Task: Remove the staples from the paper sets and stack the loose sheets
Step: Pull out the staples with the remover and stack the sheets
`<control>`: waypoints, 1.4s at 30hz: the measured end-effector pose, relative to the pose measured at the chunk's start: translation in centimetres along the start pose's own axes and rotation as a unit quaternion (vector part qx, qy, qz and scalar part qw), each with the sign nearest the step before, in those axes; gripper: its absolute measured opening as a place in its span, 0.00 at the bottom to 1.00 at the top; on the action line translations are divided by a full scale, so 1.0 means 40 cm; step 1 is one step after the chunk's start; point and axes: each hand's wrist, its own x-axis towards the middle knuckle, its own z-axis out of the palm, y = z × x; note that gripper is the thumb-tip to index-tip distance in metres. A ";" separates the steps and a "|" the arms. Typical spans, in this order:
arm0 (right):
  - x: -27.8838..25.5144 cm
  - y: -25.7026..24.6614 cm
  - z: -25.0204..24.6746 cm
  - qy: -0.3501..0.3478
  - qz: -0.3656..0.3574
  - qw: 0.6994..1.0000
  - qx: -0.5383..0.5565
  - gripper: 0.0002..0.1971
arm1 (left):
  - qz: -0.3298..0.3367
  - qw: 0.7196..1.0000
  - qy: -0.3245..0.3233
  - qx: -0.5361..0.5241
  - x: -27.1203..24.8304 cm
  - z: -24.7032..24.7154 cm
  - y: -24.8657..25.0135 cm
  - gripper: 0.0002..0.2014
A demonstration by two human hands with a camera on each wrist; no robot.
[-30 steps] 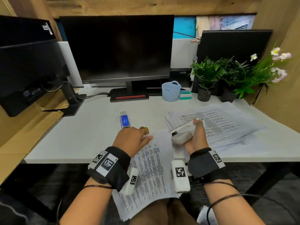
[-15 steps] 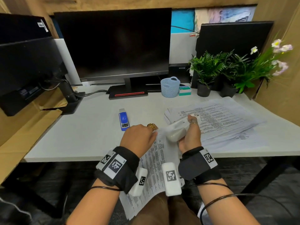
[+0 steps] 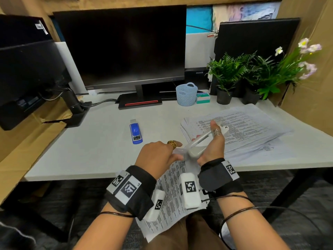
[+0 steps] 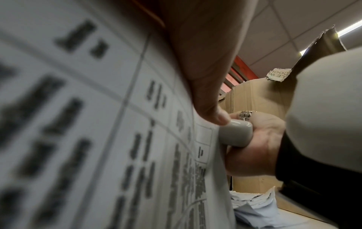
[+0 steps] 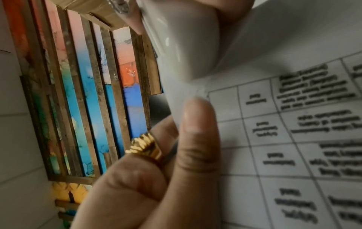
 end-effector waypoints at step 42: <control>0.182 0.076 0.120 -0.192 -0.097 0.553 -0.805 0.29 | -0.118 0.990 0.028 -0.070 -0.035 0.028 -0.129 0.17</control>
